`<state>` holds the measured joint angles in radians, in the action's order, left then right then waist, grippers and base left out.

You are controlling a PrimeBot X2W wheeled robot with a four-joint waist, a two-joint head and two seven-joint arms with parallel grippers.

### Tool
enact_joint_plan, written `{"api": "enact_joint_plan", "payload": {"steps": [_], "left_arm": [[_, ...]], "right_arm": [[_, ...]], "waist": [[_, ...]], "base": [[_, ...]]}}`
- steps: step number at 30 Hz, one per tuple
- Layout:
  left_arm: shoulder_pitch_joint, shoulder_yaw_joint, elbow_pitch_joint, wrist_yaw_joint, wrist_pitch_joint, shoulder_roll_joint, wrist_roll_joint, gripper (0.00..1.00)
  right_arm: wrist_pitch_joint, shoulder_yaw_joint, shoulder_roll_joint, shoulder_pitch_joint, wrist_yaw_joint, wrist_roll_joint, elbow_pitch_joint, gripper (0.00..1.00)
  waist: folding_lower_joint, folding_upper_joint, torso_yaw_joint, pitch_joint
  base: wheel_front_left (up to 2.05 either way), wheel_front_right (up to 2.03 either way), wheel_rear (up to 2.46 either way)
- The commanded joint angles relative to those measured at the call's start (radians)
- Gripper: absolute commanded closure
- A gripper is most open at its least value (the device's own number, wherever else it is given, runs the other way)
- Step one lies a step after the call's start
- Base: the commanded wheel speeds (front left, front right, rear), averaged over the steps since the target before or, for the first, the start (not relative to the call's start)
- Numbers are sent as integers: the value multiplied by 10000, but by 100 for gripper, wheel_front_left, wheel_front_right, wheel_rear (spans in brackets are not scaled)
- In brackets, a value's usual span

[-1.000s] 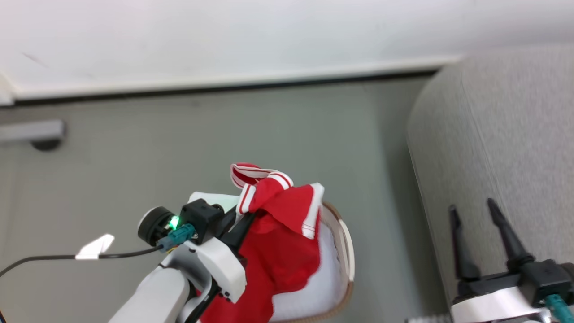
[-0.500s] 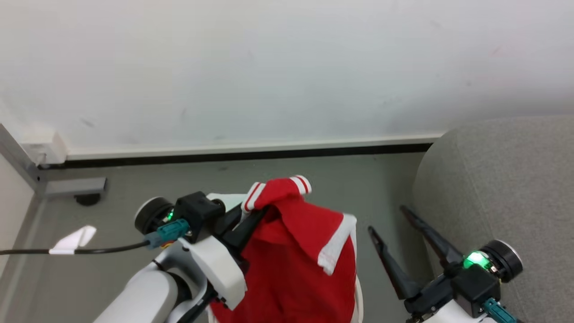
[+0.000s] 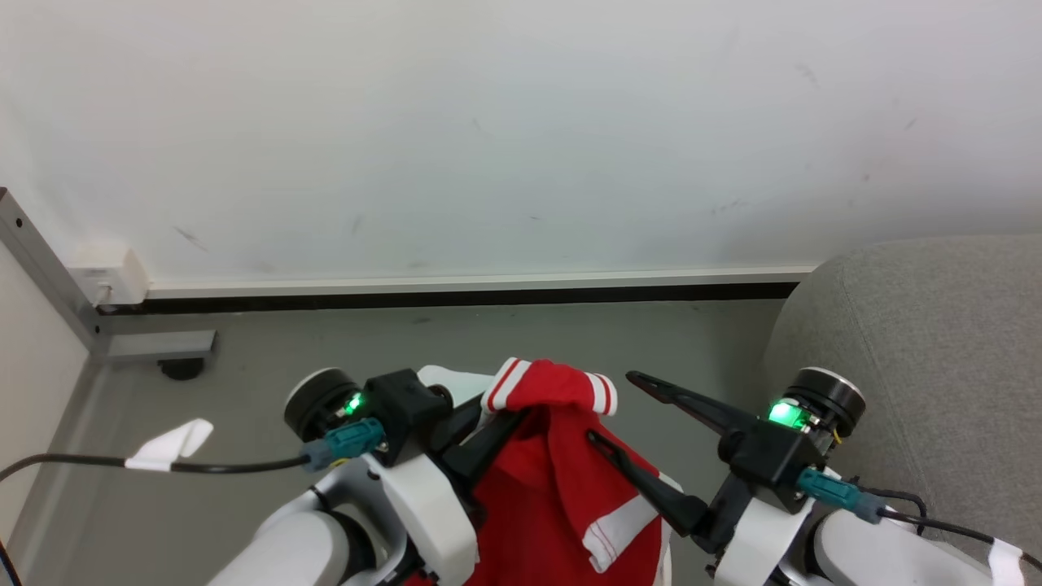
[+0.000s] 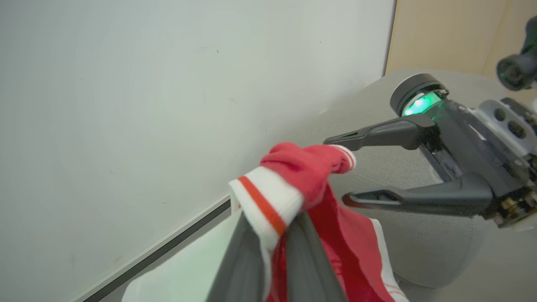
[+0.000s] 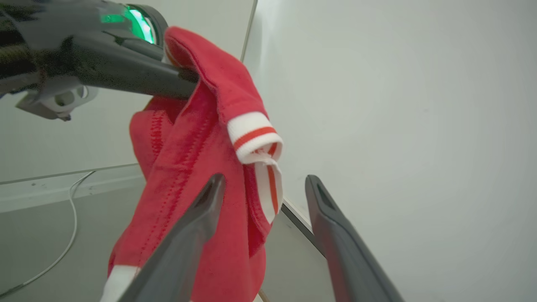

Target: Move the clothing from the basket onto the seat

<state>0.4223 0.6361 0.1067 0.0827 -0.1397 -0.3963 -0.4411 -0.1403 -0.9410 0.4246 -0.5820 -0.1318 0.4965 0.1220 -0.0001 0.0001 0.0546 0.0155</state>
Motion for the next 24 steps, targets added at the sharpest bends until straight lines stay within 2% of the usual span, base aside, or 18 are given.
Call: {"api": "enact_joint_plan", "payload": {"steps": [1,8,13,14,24], "left_arm": [[-104,0,87,20,20,25,-53,100],[110,215,149,58,15,306,-147,100],[229,364,116,94,19,512,-309,100],[233,364,111,91,30,535,-356,100],[122,245,-8,-98,151,463,-485,100]], "right_arm": [[68,-210,-23,-246,21,115,145,0],[-77,-1851,-823,-1095,21,1474,1353,0],[-624,-2515,-1460,-1502,21,2248,2380,0],[-736,-2553,-1598,-1546,21,2425,2587,100],[-1234,-2360,-2180,-1477,21,3279,3708,100]], "waist": [[1,-1,-57,6],[1,-1,-255,-19],[1,-1,-338,-9],[1,-1,-353,-3],[1,-1,-513,10]], "base": [[0,0,0],[0,0,0],[0,0,0],[0,0,0],[0,0,0]]}}
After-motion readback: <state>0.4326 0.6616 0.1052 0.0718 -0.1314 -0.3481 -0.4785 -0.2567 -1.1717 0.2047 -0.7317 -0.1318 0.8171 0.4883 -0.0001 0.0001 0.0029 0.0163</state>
